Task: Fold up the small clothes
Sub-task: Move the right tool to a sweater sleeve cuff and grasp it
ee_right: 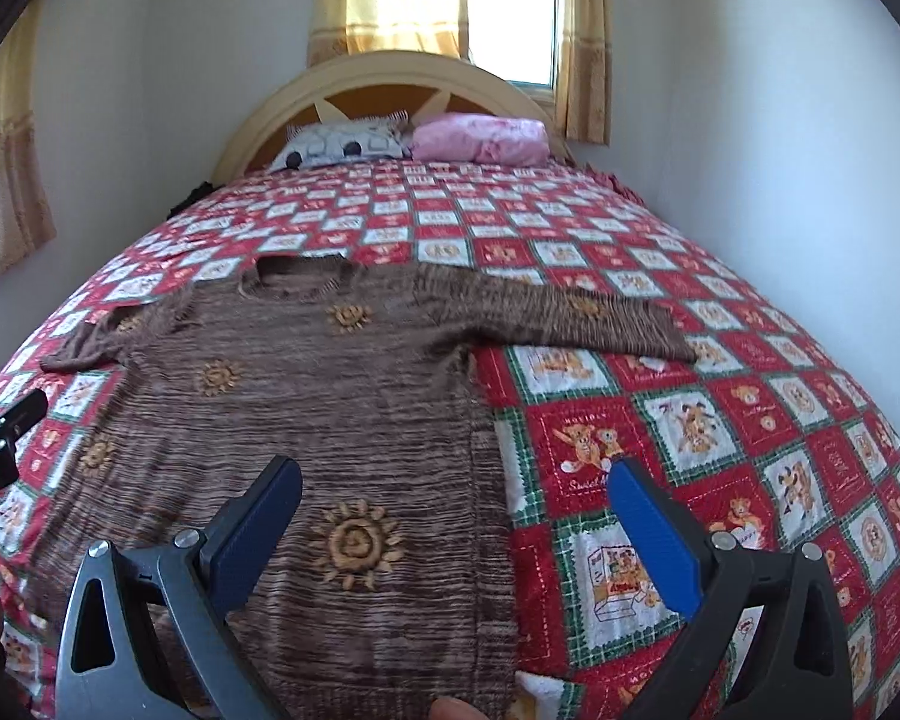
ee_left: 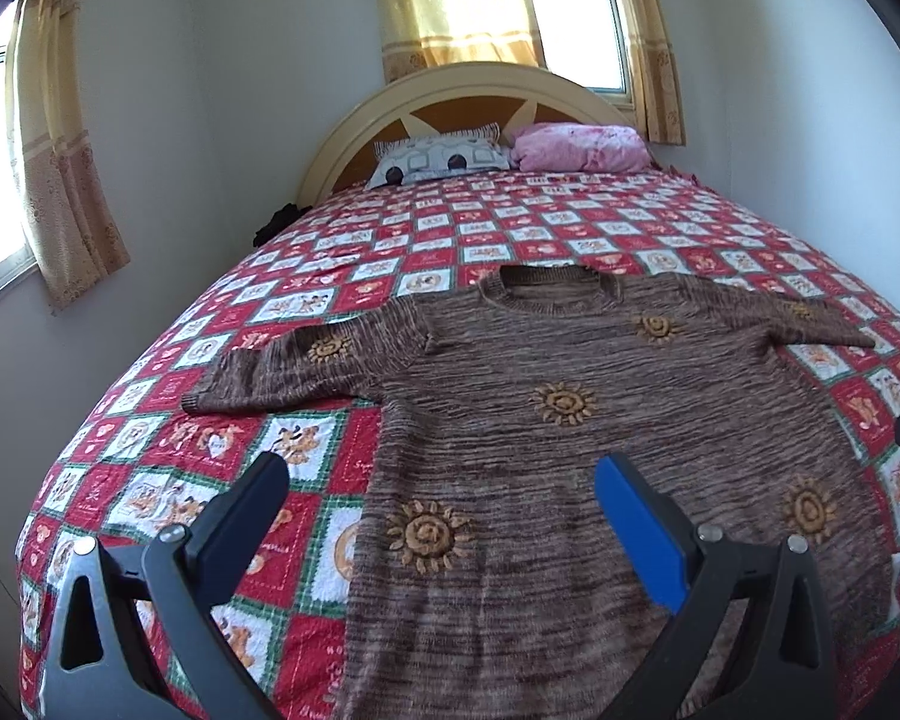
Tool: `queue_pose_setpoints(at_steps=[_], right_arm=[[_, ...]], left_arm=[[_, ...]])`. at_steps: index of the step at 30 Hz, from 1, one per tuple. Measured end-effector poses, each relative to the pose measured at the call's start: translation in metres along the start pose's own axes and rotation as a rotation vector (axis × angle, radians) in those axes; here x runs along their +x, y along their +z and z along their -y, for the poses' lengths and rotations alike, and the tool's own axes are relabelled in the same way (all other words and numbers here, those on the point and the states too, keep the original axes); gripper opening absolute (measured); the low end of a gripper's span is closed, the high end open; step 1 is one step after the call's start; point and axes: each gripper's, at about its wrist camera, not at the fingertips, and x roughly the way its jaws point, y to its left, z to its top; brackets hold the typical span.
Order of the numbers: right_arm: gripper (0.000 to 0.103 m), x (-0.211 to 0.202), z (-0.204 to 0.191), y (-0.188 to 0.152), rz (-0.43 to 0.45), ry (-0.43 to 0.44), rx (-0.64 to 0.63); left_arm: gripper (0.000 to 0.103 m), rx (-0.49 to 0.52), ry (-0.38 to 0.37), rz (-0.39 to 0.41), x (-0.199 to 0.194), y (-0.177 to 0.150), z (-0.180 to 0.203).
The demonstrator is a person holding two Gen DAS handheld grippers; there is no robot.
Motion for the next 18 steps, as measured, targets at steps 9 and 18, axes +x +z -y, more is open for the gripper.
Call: queue_pose_setpoints(at_steps=[9, 18], right_arm=[[0.102, 0.048, 0.041, 0.016, -0.068, -0.034, 0.048], [0.102, 0.094, 0.097, 0.039, -0.111, -0.064, 0.129]], left_arm=[[0.103, 0.034, -0.001, -0.03, 0.048, 0.014, 0.013], [0.103, 0.046, 0.018, -0.073, 0.099, 0.025, 0.015]])
